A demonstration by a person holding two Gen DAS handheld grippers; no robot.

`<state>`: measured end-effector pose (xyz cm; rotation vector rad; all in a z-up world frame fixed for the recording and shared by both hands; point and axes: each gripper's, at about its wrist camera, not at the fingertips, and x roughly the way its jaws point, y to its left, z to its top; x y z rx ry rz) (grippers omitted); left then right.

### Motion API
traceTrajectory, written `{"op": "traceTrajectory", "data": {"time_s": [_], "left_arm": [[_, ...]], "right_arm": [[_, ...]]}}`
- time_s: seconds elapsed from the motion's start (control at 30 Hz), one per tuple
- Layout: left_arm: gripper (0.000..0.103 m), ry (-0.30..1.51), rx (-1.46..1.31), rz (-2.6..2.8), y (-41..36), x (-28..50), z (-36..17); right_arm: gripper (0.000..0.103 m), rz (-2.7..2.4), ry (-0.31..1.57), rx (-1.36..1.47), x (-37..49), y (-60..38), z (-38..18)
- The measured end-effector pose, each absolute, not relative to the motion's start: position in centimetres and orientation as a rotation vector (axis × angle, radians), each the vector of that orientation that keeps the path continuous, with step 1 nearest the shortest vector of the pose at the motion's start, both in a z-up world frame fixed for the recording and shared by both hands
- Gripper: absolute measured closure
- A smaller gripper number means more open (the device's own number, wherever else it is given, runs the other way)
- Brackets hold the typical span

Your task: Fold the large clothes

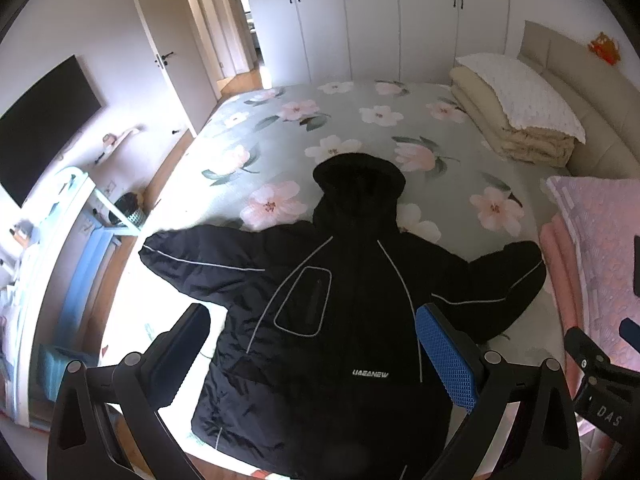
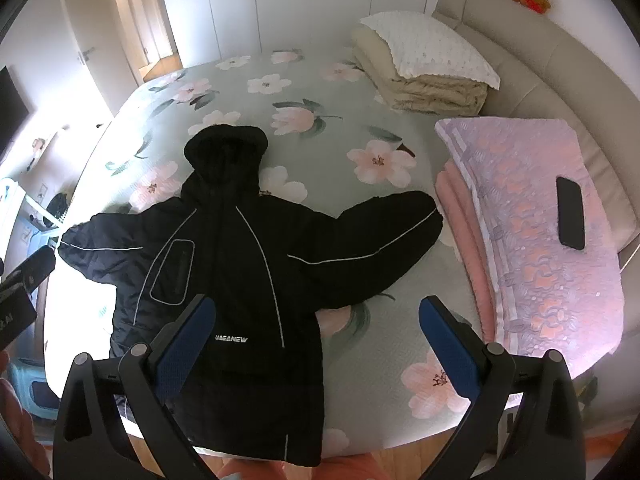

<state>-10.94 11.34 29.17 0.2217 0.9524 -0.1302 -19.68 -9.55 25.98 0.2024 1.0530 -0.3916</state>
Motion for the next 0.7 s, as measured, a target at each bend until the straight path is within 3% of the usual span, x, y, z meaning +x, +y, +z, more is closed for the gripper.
{"op": "traceTrajectory", "data": {"time_s": [0.43,0.7], "left_arm": [[0.001,1.07,0.27,-0.21,3.4,-8.0,20.1],[0.001,1.132,0.297,-0.277,-2.7,-5.2,10.6]], "right_arm": [[0.001,-0.4,1.125,0.326,-18.1,-18.9,18.3],[0.001,-0.543,1.1,0.429,-16.7,-32.4,7.5]]}}
